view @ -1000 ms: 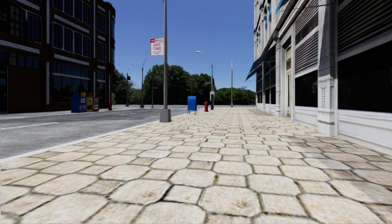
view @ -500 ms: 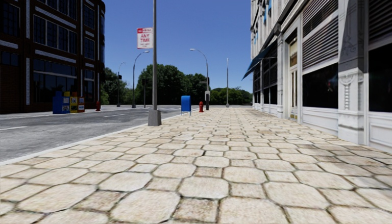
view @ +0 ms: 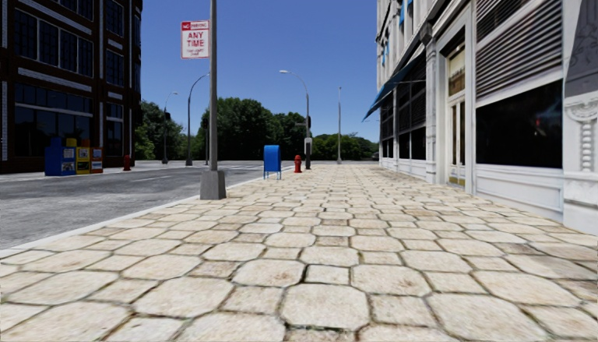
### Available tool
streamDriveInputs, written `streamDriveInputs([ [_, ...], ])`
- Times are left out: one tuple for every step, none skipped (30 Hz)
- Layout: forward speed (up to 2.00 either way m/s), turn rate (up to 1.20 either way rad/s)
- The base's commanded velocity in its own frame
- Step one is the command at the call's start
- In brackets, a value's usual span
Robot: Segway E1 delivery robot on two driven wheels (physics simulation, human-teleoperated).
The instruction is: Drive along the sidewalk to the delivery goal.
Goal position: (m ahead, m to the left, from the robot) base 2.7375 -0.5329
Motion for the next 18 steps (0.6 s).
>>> streamDriveInputs([
  [2.0,-0.3],
  [2.0,-0.3],
  [2.0,-0.3],
  [2.0,-0.27],
  [2.0,-0.21],
  [2.0,-0.21],
  [2.0,-0.14],
  [2.0,-0.11],
  [2.0,-0.09],
  [2.0,-0.1],
  [2.0,-0.24],
  [2.0,-0.24],
  [1.98,-0.46],
  [1.83,-0.53],
  [1.74,-0.54],
  [1.7,-0.37],
  [1.68,0.0],
  [1.68,0.0],
])
